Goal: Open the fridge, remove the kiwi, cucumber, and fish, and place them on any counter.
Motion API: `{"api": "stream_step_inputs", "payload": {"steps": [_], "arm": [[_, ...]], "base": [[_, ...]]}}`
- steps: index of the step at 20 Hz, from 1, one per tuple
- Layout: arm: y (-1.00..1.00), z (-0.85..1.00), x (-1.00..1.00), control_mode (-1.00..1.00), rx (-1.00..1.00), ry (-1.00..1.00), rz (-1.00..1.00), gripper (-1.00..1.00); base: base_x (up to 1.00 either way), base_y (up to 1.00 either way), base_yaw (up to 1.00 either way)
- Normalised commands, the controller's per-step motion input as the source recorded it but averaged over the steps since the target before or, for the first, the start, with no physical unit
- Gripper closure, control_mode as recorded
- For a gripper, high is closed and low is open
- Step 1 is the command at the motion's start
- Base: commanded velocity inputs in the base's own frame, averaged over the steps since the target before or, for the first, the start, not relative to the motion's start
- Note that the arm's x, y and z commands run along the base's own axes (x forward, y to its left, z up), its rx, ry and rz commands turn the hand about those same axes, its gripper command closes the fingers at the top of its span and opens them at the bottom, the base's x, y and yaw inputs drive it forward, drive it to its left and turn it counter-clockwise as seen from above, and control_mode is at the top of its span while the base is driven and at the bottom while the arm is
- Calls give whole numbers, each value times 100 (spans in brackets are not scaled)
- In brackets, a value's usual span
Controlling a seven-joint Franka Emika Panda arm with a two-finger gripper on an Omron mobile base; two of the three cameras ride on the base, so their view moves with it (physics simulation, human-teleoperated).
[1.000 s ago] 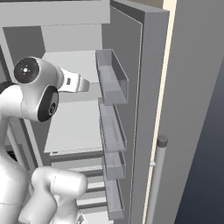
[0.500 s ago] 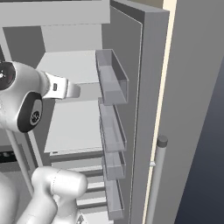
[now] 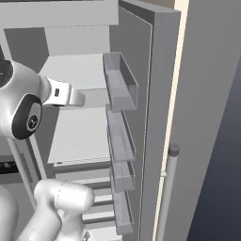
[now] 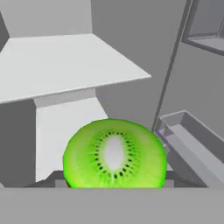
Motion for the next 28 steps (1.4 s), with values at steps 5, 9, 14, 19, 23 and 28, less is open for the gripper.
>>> {"api": "stream_step_inputs", "payload": {"steps": [5,9,14,19,23,28], "arm": [[0,0,0,100,0,0,0,100],[0,0,0,100,0,0,0,100],[0,0,0,100,0,0,0,100],[0,0,0,100,0,0,0,100],[0,0,0,100,0,0,0,100],[0,0,0,100,0,0,0,100]], "base": [[-96,0,3],[-100,0,14],[-97,58,23],[-68,100,39],[-54,100,62],[22,72,48]]}}
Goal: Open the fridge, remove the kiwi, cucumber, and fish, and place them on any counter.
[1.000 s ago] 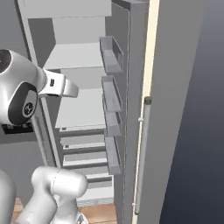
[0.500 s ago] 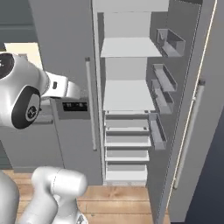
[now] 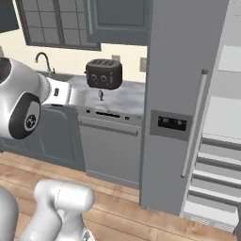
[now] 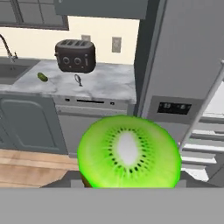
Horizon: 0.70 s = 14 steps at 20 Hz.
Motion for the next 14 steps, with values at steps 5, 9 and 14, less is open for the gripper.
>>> {"api": "stream_step_inputs", "payload": {"steps": [5,9,14], "arm": [[0,0,0,100,0,0,0,100],[0,0,0,100,0,0,0,100],[0,0,0,100,0,0,0,100]], "base": [[76,3,6],[91,0,0],[86,19,0]]}}
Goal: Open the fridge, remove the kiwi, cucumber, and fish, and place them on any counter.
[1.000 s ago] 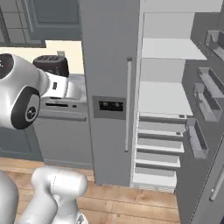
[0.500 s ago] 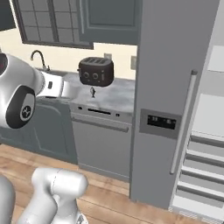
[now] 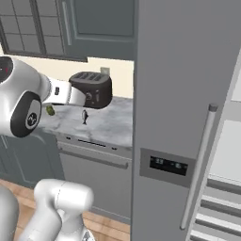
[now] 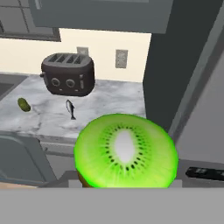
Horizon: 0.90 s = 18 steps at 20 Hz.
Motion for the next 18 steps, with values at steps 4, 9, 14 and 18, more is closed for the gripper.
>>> {"api": "stream_step_inputs", "payload": {"steps": [4,9,14,18], "arm": [[0,0,0,100,0,0,0,100],[0,0,0,100,0,0,0,100],[0,0,0,100,0,0,0,100],[0,0,0,100,0,0,0,100]], "base": [[54,56,0],[48,46,-1],[36,26,-3],[55,10,-8]]}}
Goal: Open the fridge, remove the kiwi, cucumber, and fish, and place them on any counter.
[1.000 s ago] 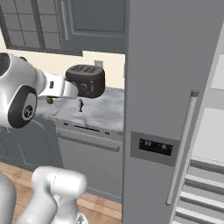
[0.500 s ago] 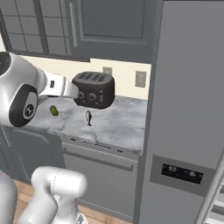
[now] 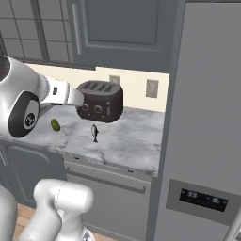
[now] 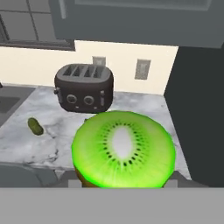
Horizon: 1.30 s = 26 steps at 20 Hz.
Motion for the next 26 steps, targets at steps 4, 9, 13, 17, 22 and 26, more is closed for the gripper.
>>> {"api": "stream_step_inputs", "payload": {"steps": [4,9,13,17,22,26], "arm": [[2,-8,19,-100,0,2,-2,100],[1,-43,24,-100,0,8,-11,100],[0,-40,29,-100,0,12,-11,100],[0,-37,50,-100,0,13,-8,100],[-5,-39,59,-100,0,15,0,100],[-14,-52,57,-100,0,15,0,100]], "base": [[52,5,-7],[0,0,0],[0,0,0],[0,0,0],[0,0,0],[0,0,0]]}}
